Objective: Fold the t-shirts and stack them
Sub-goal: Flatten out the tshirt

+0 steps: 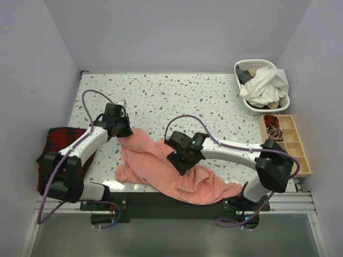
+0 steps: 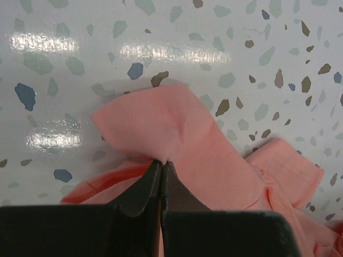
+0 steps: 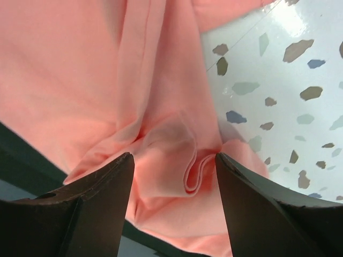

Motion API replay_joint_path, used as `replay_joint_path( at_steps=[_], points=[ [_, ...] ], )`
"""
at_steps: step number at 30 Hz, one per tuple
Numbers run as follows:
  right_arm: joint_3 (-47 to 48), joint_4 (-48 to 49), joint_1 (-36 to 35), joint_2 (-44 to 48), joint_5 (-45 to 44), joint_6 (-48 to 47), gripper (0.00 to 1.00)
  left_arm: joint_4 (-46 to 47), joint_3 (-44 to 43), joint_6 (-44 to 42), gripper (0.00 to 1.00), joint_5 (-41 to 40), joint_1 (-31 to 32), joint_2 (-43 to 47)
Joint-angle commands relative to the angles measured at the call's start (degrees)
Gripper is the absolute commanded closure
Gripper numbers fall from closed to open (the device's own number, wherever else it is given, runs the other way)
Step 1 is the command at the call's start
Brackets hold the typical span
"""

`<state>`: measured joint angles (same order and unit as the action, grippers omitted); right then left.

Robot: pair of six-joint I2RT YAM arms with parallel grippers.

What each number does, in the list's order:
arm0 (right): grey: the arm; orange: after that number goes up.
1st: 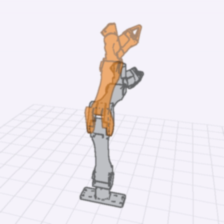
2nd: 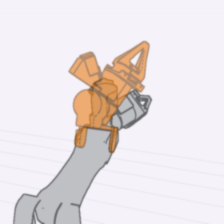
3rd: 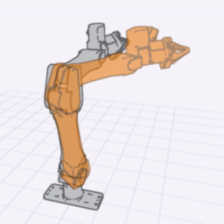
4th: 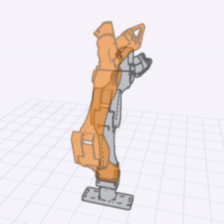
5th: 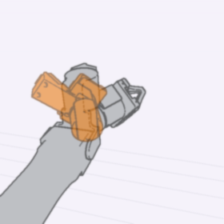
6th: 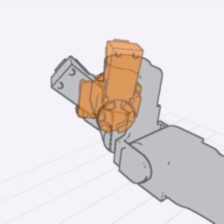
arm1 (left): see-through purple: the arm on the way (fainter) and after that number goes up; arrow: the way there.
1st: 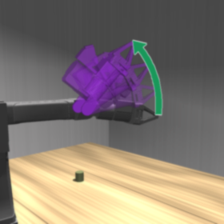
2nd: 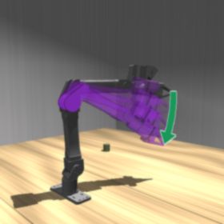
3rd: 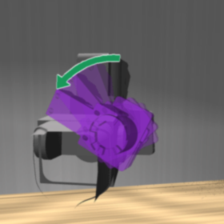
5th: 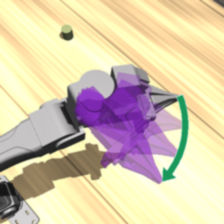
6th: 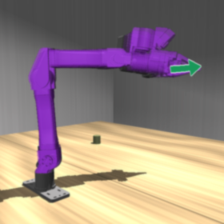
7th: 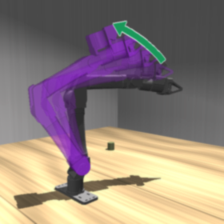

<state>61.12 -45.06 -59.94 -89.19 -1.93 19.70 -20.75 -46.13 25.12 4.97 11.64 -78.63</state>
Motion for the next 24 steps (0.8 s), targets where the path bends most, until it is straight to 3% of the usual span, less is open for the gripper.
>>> replay_joint_path(
  at_steps=[1, 7, 9, 16, 18, 19, 21, 24],
  points=[
    [2.6, 2.0, 0.0, -2.6, -5.2, -4.2, 0.33, 2.2, 0.3, 0.5, 1.00, 0.8, -0.2, -0.1],
    [2.1, 2.3, 0.3, -5.0, -4.6, -5.5, 0.35, 1.9, 0.2, 0.3, 1.00, 0.7, -0.2, 0.0],
    [0.5, 4.2, 0.4, -4.5, -2.1, -5.9, 0.45, 1.9, 0.2, 0.4, 1.00, 0.7, -0.2, -0.1],
    [-2.5, 8.0, 2.5, -3.0, 5.7, -6.6, 0.57, 2.1, 0.3, 0.4, 1.00, 1.0, -0.2, -0.6],
    [-2.8, 8.1, 3.3, -2.8, 6.8, -7.0, 0.68, 2.2, 0.2, 0.4, 1.00, 1.2, -0.2, -0.7],
    [-2.9, 8.1, 3.4, -2.4, 6.9, -7.0, 0.83, 2.2, 0.2, 0.4, 1.00, 1.2, -0.2, -0.7],
    [-2.9, 7.8, 3.8, -1.6, 6.4, -7.2, 1.00, 2.2, 0.2, 0.4, 1.00, 1.1, -0.2, -0.7],
    [-2.3, 6.6, 4.0, 0.9, 4.6, -7.3, 1.00, 2.1, 0.2, 0.4, 1.00, 1.0, -0.2, -0.7]
  ],
)
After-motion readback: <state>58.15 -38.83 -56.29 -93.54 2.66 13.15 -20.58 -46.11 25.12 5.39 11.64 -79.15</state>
